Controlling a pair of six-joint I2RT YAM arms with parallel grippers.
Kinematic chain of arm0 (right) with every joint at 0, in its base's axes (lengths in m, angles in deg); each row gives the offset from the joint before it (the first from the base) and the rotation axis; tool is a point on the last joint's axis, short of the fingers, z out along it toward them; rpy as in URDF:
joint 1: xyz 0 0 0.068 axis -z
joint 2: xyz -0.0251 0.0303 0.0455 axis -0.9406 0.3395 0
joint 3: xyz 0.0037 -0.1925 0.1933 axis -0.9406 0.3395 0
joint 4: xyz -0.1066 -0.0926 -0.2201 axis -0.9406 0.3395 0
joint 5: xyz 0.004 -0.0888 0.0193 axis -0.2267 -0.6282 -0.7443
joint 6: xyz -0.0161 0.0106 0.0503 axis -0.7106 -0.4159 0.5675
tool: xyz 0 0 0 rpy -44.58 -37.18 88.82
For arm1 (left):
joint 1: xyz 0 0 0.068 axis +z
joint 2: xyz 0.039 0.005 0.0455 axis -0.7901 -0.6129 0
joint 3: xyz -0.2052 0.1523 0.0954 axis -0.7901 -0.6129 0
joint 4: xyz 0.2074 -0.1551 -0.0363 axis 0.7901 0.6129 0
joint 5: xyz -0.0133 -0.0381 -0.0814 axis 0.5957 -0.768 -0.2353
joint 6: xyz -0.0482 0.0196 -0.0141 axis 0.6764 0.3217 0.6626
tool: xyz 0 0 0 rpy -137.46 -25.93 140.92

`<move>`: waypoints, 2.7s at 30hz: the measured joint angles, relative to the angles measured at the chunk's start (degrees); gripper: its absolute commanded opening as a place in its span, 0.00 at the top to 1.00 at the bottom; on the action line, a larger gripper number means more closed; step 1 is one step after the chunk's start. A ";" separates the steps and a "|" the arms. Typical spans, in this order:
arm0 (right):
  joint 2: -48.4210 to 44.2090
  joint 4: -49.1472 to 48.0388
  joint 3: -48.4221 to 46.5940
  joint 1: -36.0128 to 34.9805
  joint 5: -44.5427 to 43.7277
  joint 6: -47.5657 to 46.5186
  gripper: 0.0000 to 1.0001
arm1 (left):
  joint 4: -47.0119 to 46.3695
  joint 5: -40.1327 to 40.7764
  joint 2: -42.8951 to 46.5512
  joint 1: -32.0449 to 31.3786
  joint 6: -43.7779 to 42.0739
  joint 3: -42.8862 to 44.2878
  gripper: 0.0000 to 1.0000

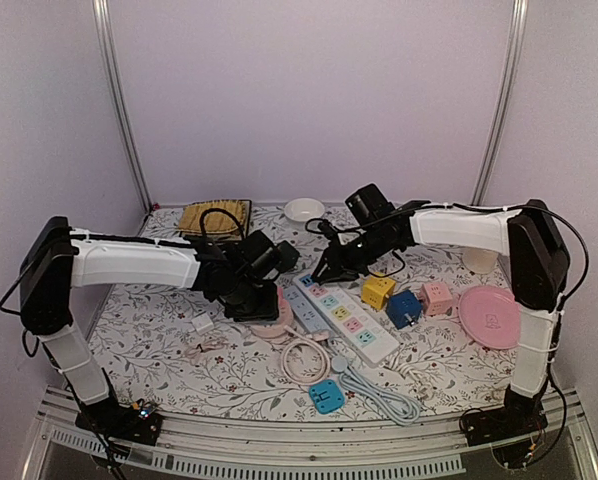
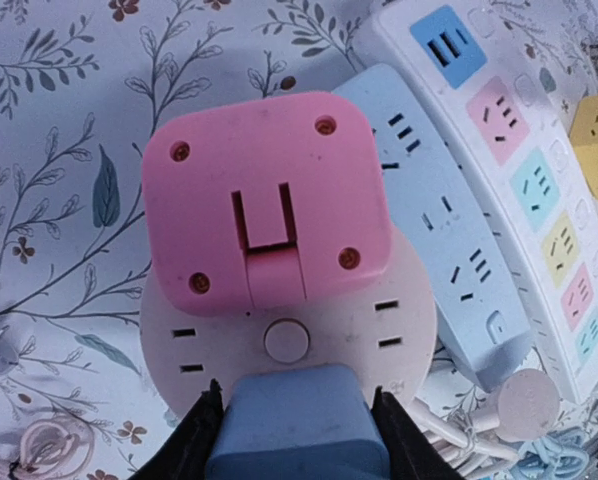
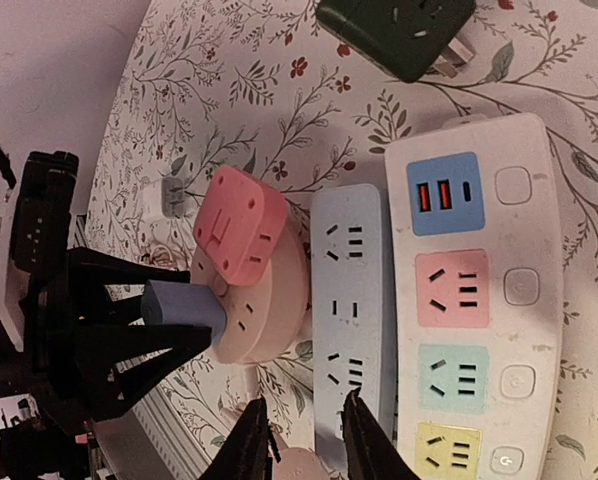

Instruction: Pull the plug off the socket

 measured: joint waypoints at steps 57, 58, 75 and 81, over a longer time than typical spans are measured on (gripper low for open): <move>23.54 -6.60 -17.49 -6.40 20.44 9.97 0.80 | 3.39 7.65 -1.29 -5.55 1.40 -1.73 0.75; 24.00 -6.80 -17.86 -6.43 20.83 10.25 0.84 | 3.58 7.69 -1.29 -5.55 1.40 -1.73 0.75; 23.06 -8.52 -16.02 -6.58 19.87 11.80 0.88 | 3.87 7.45 -1.57 -5.38 0.63 -1.70 0.76; 20.65 -11.08 -15.76 -6.99 19.26 11.76 0.89 | -0.55 5.73 -1.14 -5.38 -1.03 -2.82 0.79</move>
